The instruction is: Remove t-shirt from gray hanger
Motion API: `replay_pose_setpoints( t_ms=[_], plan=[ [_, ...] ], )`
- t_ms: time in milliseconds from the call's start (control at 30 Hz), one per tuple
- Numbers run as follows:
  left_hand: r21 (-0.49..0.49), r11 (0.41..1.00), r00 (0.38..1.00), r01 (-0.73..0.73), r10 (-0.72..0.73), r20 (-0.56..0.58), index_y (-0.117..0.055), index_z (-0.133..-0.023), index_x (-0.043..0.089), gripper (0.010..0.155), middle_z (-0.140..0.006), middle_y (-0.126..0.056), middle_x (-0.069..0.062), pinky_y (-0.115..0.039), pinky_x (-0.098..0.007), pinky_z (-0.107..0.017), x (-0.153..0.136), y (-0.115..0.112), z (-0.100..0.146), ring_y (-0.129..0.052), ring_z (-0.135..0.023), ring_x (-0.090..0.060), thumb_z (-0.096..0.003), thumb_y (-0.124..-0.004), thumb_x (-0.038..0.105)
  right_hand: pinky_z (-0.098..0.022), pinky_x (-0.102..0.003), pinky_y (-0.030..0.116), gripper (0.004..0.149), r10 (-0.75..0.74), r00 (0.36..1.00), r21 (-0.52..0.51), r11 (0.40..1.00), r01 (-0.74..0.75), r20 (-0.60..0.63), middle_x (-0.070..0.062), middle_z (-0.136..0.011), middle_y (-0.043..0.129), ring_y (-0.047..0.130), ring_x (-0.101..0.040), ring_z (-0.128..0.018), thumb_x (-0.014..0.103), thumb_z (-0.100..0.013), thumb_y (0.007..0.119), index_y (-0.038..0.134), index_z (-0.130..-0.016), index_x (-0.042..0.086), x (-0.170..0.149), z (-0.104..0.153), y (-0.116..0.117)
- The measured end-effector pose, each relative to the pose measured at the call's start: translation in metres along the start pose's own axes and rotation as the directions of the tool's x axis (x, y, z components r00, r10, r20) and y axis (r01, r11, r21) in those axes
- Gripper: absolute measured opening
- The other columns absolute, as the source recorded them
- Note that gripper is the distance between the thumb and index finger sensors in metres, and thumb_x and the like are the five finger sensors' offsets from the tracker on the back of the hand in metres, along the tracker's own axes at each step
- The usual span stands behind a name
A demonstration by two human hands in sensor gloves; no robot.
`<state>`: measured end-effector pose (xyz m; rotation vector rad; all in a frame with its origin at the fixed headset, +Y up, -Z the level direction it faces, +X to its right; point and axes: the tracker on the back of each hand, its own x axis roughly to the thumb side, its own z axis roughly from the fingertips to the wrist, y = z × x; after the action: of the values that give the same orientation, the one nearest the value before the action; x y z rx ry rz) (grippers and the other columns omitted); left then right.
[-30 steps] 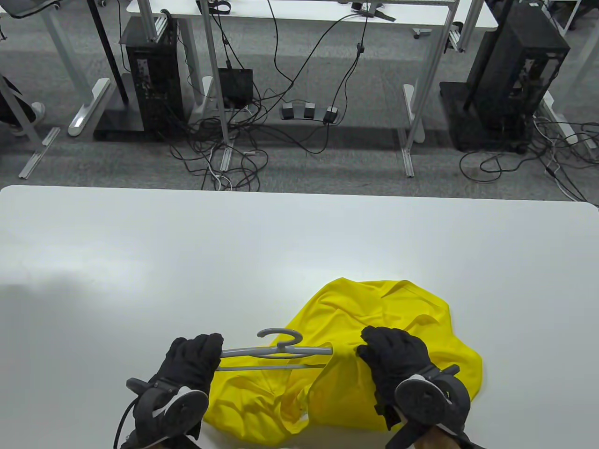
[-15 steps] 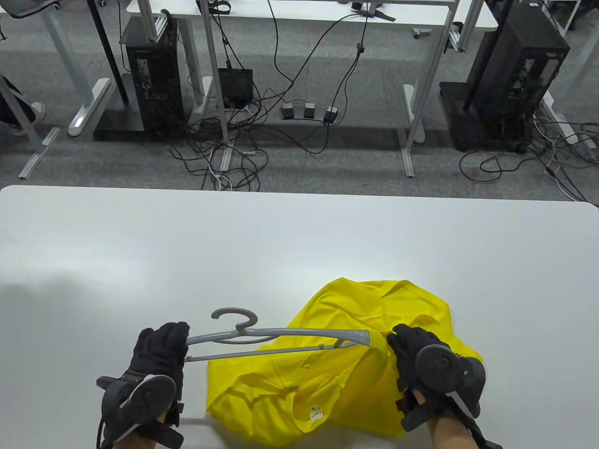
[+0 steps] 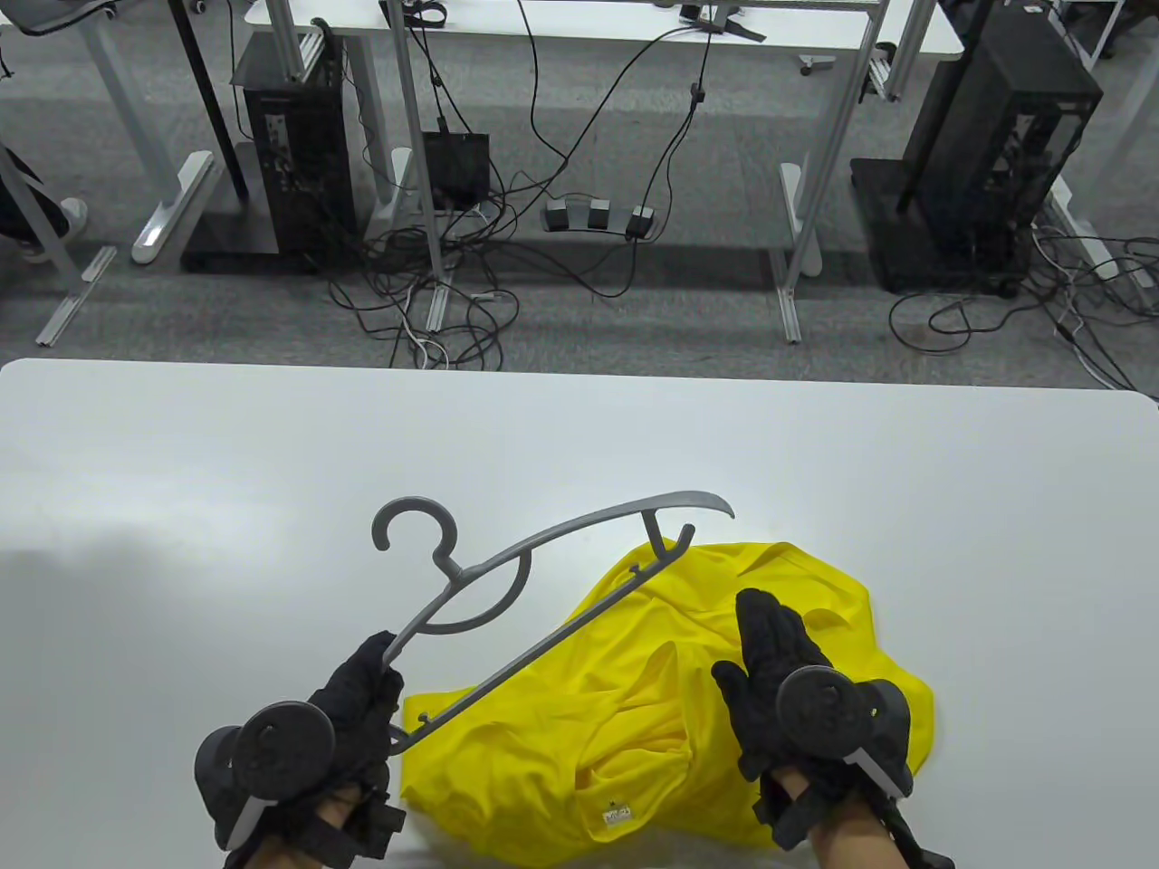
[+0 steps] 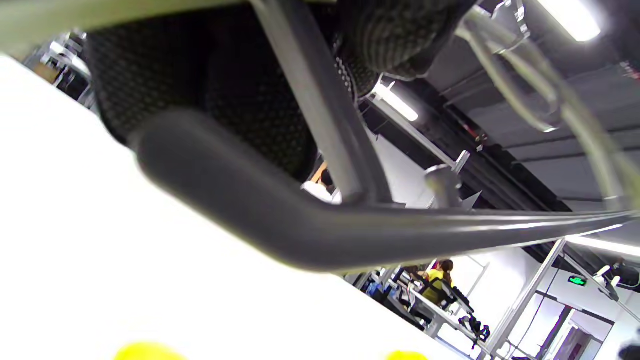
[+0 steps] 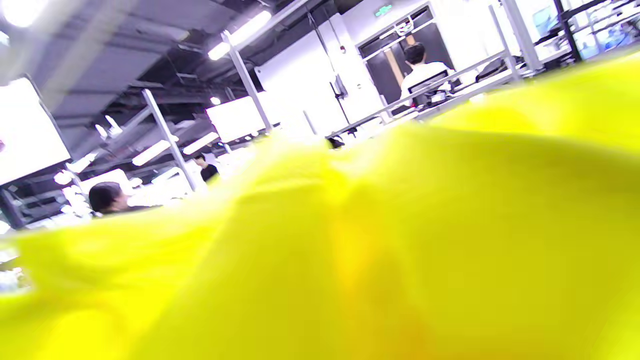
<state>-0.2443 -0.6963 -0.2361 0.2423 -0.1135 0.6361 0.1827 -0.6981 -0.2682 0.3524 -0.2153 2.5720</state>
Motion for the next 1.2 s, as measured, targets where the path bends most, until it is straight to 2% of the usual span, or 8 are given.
replay_pose_setpoints(
  t_ms=[133, 433, 567, 633, 800, 1000, 1133, 1200],
  plan=[
    [-0.110, 0.993, 0.996, -0.038, 0.028, -0.086, -0.072, -0.096, 0.002, 0.054, -0.068, -0.095, -0.018, -0.095, -0.050, -0.033, -0.002, -0.016, -0.003, -0.111, -0.038, -0.023, -0.0482, -0.076, 0.028, -0.072, -0.060, 0.017, 0.078, 0.023, 0.999, -0.070, 0.997, -0.020, 0.041, -0.006, -0.113, 0.004, 0.005, -0.035, -0.106, 0.054, -0.044, 0.047, 0.008, -0.105, 0.024, 0.010, 0.004, -0.006],
    [-0.397, 0.912, 0.962, -0.106, -0.007, -0.274, -0.070, -0.097, -0.002, 0.056, -0.068, -0.095, -0.022, -0.094, -0.052, -0.032, -0.011, -0.060, -0.006, -0.111, -0.038, -0.026, -0.0498, -0.074, 0.028, -0.070, -0.057, 0.011, 0.077, 0.138, 0.989, 0.078, 0.987, -0.141, 0.054, -0.005, -0.115, 0.011, 0.003, -0.033, -0.104, 0.052, -0.046, 0.054, 0.016, -0.106, 0.024, 0.024, 0.002, 0.008],
    [-0.466, 0.843, 0.930, -0.267, 0.098, -0.353, -0.061, -0.100, -0.006, 0.060, -0.075, -0.087, -0.029, -0.089, -0.057, -0.036, -0.018, -0.070, -0.005, -0.107, -0.045, -0.033, -0.0512, -0.069, 0.028, -0.070, -0.057, 0.012, 0.076, 0.147, 0.988, 0.093, 0.984, -0.151, 0.047, -0.006, -0.115, 0.013, 0.005, -0.033, -0.104, 0.051, -0.046, 0.055, 0.018, -0.107, 0.023, 0.025, 0.002, 0.009],
    [-0.447, 0.851, 0.928, -0.276, 0.115, -0.354, -0.058, -0.100, -0.007, 0.062, -0.080, -0.083, -0.032, -0.087, -0.059, -0.038, -0.019, -0.069, -0.005, -0.105, -0.049, -0.036, -0.0518, -0.068, 0.030, -0.070, -0.057, 0.012, 0.076, 0.155, 0.987, 0.105, 0.982, -0.158, 0.037, -0.007, -0.115, 0.014, 0.005, -0.034, -0.104, 0.050, -0.046, 0.055, 0.019, -0.107, 0.023, 0.025, 0.001, 0.010],
    [-0.430, 0.887, 0.955, -0.169, 0.040, -0.293, -0.058, -0.100, -0.008, 0.063, -0.087, -0.077, -0.037, -0.082, -0.063, -0.043, -0.015, -0.060, -0.005, -0.100, -0.063, -0.047, -0.0520, -0.067, 0.032, -0.069, -0.057, 0.011, 0.075, 0.174, 0.985, 0.145, 0.974, -0.174, 0.010, -0.008, -0.115, 0.015, 0.006, -0.034, -0.104, 0.050, -0.046, 0.055, 0.020, -0.107, 0.022, 0.023, 0.000, 0.012],
    [-0.354, 0.929, 0.969, -0.108, 0.020, -0.246, -0.060, -0.099, -0.008, 0.064, -0.086, -0.078, -0.037, -0.082, -0.064, -0.041, -0.007, -0.044, -0.005, -0.100, -0.062, -0.047, -0.0520, -0.068, 0.034, -0.069, -0.057, 0.011, 0.075, 0.183, 0.983, 0.151, 0.972, -0.181, 0.000, -0.008, -0.115, 0.015, 0.006, -0.034, -0.104, 0.049, -0.046, 0.055, 0.021, -0.107, 0.022, 0.023, 0.000, 0.012],
    [-0.190, 0.981, 0.996, 0.025, -0.041, -0.080, -0.057, -0.101, -0.005, 0.067, -0.091, -0.074, -0.034, -0.078, -0.064, -0.047, 0.011, -0.024, -0.002, -0.096, -0.069, -0.047, -0.0509, -0.067, 0.037, -0.069, -0.057, 0.011, 0.075, 0.186, 0.983, 0.148, 0.972, -0.184, 0.001, -0.008, -0.115, 0.016, 0.006, -0.034, -0.104, 0.049, -0.046, 0.055, 0.021, -0.107, 0.021, 0.024, 0.000, 0.012],
    [-0.060, 0.991, 0.992, 0.121, -0.120, 0.034, -0.053, -0.103, -0.005, 0.069, -0.094, -0.070, -0.034, -0.076, -0.065, -0.050, 0.022, -0.016, 0.002, -0.093, -0.073, -0.048, -0.0511, -0.067, 0.038, -0.069, -0.056, 0.011, 0.075, 0.189, 0.982, 0.149, 0.971, -0.188, 0.003, -0.008, -0.115, 0.016, 0.006, -0.034, -0.104, 0.049, -0.046, 0.055, 0.021, -0.107, 0.021, 0.024, 0.000, 0.013]
  ],
)
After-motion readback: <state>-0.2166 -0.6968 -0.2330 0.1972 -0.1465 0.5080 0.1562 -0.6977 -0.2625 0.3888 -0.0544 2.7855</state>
